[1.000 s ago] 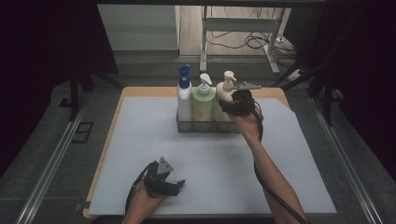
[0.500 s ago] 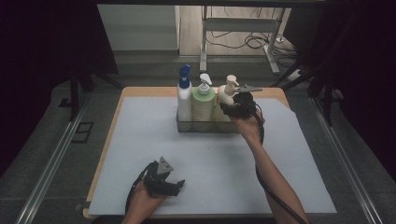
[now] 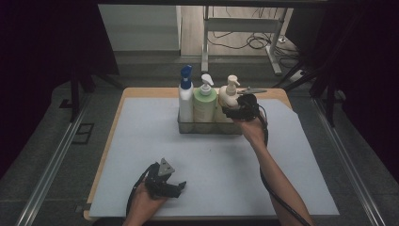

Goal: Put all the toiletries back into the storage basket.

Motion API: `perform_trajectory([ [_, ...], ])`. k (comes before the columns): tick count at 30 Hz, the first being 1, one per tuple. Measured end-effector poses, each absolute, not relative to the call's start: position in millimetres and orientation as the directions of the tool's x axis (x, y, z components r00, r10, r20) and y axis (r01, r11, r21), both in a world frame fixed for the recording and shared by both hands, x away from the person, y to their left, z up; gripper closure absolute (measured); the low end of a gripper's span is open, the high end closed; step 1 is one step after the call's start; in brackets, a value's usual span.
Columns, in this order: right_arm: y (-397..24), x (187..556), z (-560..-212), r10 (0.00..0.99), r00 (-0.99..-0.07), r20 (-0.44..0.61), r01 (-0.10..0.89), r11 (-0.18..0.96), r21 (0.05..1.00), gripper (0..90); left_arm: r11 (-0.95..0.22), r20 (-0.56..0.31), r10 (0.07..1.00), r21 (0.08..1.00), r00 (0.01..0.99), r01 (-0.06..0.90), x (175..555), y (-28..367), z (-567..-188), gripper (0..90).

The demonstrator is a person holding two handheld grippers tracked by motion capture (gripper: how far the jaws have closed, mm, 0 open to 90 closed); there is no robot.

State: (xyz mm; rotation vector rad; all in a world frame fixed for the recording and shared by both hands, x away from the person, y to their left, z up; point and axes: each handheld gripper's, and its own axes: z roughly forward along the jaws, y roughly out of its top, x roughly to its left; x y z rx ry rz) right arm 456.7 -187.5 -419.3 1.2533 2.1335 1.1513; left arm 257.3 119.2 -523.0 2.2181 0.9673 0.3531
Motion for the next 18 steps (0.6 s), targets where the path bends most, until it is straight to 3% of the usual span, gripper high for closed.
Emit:
perform_trajectory([
  [18, -226, 423, -419, 0.822, -0.562, 0.095, 0.526, 0.266, 0.808, 32.2, -0.487, -0.024, 0.729, 0.684, 0.684, 0.543, 257, 119, -523, 12.4],
])
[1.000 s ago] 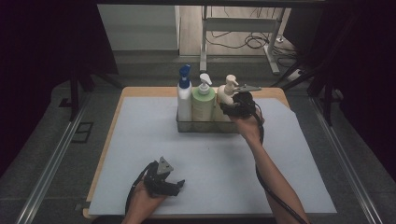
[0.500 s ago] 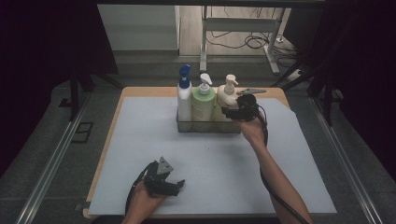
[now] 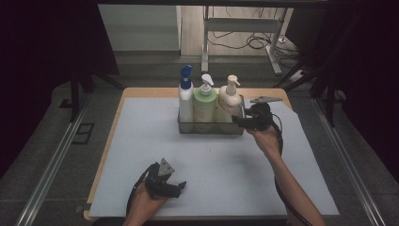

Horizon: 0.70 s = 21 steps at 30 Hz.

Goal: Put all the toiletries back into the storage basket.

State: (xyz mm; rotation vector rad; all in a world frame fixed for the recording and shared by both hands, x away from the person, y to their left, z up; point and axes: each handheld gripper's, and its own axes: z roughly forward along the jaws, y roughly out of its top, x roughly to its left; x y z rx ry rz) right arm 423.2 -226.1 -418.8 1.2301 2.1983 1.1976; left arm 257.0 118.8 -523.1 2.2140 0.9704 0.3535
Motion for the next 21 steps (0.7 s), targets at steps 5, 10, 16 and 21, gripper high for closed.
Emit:
perform_trajectory([
  [5, -237, 421, -419, 0.834, -0.545, 0.080, 0.540, 0.277, 0.795, 52.4, -0.487, -0.024, 0.729, 0.684, 0.684, 0.543, 257, 119, -523, 12.3],
  [10, -241, 429, -418, 0.852, -0.521, 0.062, 0.545, 0.276, 0.792, 70.0, -0.487, -0.024, 0.729, 0.684, 0.684, 0.543, 257, 119, -523, 12.4],
  [16, -236, 443, -422, 0.855, -0.517, 0.033, 0.539, 0.296, 0.788, 84.6, -0.487, -0.024, 0.728, 0.685, 0.685, 0.542, 257, 119, -523, 12.4],
  [21, -232, 455, -425, 0.856, -0.517, 0.021, 0.548, 0.312, 0.776, 89.6, -0.492, -0.021, 0.727, 0.681, 0.686, 0.542, 257, 119, -523, 12.4],
])
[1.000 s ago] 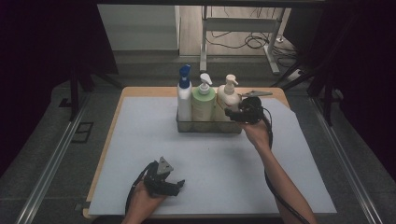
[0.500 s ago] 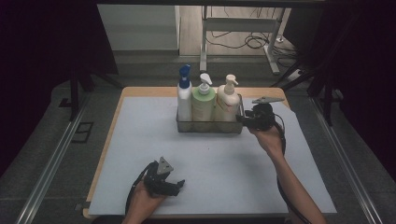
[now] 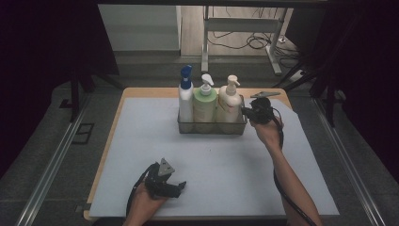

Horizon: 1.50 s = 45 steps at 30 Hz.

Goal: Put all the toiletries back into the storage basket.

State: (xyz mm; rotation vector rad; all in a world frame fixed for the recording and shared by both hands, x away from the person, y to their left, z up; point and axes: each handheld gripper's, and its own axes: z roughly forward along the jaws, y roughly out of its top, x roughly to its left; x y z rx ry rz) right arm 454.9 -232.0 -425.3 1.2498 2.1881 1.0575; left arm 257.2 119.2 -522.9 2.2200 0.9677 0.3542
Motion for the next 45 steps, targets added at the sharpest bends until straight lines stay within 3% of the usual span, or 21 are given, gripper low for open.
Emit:
perform_trajectory([
  [19, -226, 483, -449, 0.843, -0.531, 0.088, 0.609, 0.308, 0.731, 89.6, -0.493, -0.021, 0.726, 0.681, 0.687, 0.541, 257, 119, -523, 12.3],
  [45, -208, 472, -454, 0.806, -0.585, 0.091, 0.597, 0.352, 0.721, 89.5, -0.492, -0.021, 0.727, 0.681, 0.687, 0.542, 257, 119, -523, 12.4],
])
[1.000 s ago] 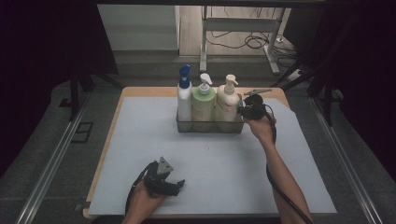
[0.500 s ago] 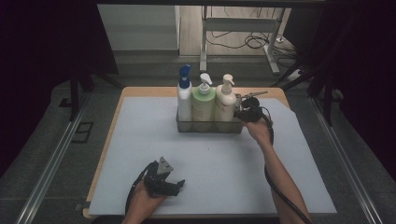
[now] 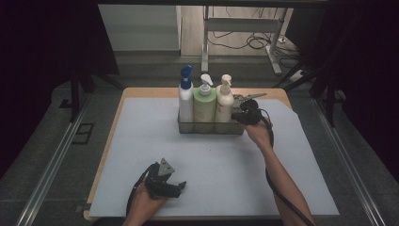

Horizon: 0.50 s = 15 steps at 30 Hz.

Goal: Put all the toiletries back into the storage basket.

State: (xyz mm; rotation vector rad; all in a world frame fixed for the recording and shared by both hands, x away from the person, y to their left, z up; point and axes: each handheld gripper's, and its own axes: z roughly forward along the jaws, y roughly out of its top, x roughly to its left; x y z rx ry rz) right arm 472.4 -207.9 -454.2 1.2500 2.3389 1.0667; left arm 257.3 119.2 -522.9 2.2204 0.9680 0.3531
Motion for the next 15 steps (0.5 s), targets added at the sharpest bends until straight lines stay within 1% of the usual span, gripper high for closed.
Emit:
perform_trajectory([
  [15, -206.1, 464.0, -451.9, 0.795, -0.601, 0.090, 0.593, 0.367, 0.717, 89.6, -0.493, -0.021, 0.726, 0.681, 0.687, 0.542, 257.3, 119.3, -522.8, 12.4],
])
